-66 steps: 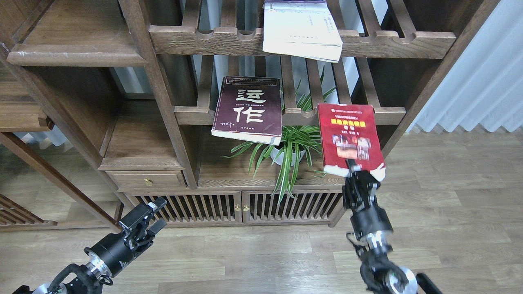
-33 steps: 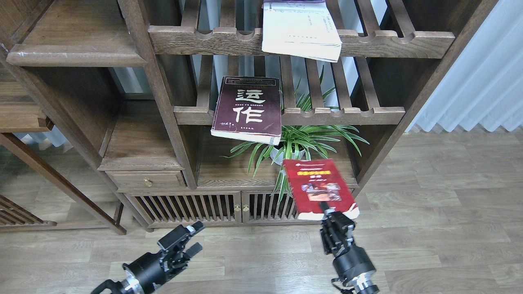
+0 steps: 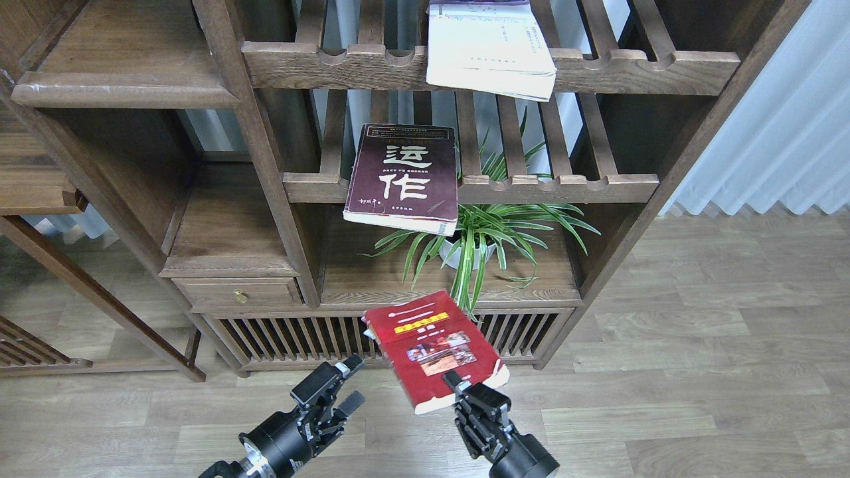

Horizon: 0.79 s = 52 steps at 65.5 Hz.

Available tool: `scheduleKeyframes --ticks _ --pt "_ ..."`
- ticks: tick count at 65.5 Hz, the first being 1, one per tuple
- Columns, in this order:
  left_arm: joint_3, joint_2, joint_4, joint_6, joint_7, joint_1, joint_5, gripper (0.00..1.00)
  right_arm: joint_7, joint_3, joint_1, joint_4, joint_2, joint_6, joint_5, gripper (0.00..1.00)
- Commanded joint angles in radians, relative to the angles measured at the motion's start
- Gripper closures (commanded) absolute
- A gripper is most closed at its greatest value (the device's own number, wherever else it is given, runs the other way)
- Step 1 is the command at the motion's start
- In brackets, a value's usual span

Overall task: Organize books on shelf
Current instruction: 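Pull the red book down toward the left gripper and grasp it with both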

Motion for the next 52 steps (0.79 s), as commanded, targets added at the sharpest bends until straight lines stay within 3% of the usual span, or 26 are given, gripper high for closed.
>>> scheduleKeyframes --ticks 1,10,21,39,52 --pt "0.001 -0.008 0.005 0.0 0.0 0.0 0.0 0.06 -0.005 -0.01 0.0 0.007 0.0 0.0 0.0 0.95" --pt "-0.001 -0.008 0.005 0.0 0.0 0.001 -0.003 0.14 -0.011 -0.028 0.0 0.009 0.0 0.0 -0.003 0.95" --pt "-0.001 -0.008 0.005 0.0 0.0 0.001 -0.003 0.36 -0.014 -0.032 0.0 0.009 0.0 0.0 -0.005 0.95" --pt "-0.001 -0.008 0.003 0.0 0.001 0.0 -0.003 0.52 -0.015 -0.032 0.0 0.009 0.0 0.0 -0.009 0.95" --pt "0.002 -0.008 0.002 0.0 0.008 -0.005 -0.021 0.74 -0.015 -0.033 0.0 0.009 0.0 0.0 -0.018 0.95"
